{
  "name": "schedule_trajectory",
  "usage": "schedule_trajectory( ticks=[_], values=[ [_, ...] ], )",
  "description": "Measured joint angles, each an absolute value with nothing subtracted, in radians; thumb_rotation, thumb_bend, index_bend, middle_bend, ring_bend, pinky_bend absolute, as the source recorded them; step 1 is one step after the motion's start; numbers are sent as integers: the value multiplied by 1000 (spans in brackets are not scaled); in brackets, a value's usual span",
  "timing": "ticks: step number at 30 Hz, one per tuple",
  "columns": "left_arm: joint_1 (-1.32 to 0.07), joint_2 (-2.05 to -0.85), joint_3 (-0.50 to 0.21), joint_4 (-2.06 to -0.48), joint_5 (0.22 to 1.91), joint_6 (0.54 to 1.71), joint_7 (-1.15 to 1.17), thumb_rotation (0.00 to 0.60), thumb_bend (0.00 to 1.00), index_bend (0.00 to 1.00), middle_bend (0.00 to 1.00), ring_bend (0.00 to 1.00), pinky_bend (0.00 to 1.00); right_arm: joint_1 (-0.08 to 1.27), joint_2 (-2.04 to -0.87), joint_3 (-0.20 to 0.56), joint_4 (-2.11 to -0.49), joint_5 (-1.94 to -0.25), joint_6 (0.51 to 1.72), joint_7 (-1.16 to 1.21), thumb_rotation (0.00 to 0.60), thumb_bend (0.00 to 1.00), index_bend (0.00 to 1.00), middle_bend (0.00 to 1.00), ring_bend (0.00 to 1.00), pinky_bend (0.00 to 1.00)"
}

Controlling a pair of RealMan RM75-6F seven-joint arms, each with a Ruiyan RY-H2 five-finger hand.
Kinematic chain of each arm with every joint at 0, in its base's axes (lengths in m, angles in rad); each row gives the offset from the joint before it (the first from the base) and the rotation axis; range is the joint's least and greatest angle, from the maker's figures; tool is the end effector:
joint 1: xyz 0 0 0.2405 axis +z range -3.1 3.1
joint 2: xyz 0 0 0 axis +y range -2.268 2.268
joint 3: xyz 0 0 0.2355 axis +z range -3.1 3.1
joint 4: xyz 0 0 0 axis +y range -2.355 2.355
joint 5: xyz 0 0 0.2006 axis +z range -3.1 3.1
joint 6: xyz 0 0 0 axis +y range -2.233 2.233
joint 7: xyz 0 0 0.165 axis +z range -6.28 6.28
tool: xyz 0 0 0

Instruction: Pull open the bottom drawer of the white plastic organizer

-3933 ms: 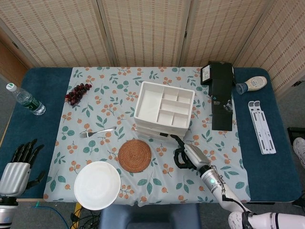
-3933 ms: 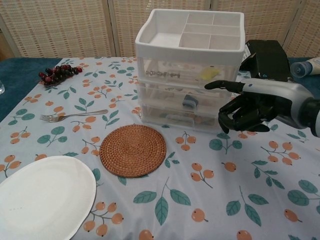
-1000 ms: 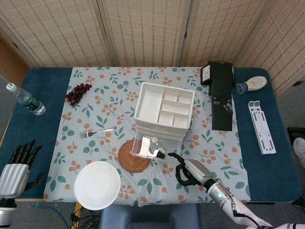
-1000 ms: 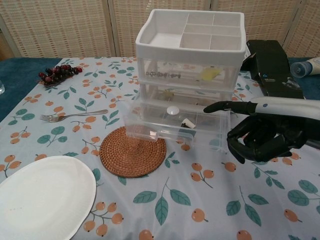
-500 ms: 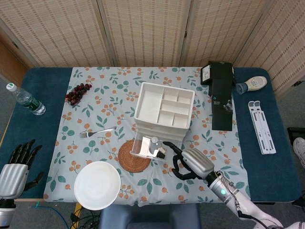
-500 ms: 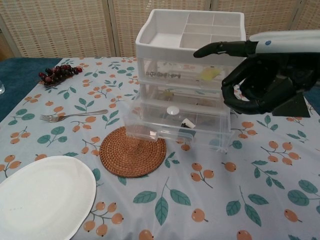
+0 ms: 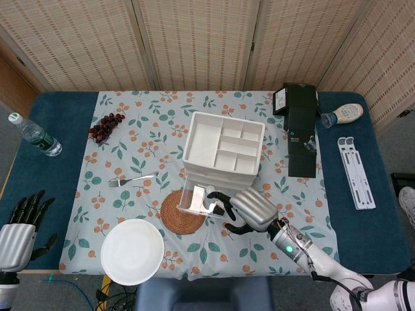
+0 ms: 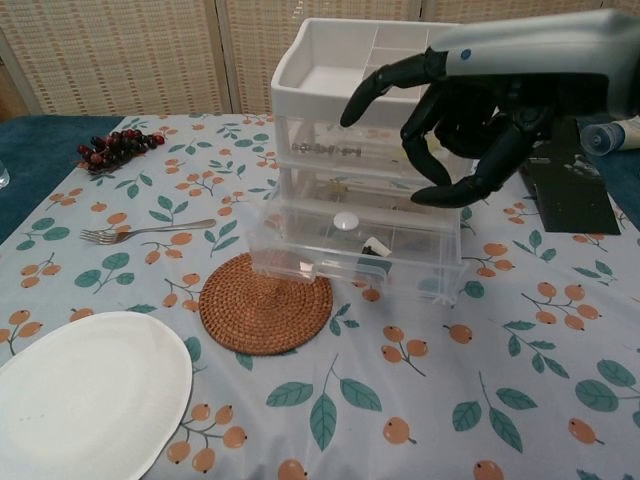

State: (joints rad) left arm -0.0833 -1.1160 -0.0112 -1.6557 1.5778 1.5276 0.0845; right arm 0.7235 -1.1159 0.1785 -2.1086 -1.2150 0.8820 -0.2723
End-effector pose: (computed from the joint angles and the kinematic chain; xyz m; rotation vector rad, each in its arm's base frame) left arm -0.2699 0.1903 0.1515 -1.4620 -0.8342 -0.9166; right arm -0.0530 -0.2711 0.0590 2.1254 -1.0364 1.0980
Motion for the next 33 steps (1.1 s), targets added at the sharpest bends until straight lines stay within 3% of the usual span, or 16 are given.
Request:
schedule_trajectory(
  ticks=[6,12,33],
  values=[
    [-82,-1116,-11,-1656,1581,1531,82,600,294,115,0,18,55,761,-1148,155,-2042,-1283,905,-501,600,200,197,820,992,1000],
    [-78,-1117,-10,-1651,1578,1532,80,600,294,115,0,18,56,807,-1187,129,-1958,-1328,909,-664,600,243,257,922,1000,1000],
    [-71,-1118,-10,-1643,1569,1532,72,600,294,114,0,18,55,894,-1268,89,-1813,-1253,825,-768,600,263,275,928,1000,1000]
  ],
)
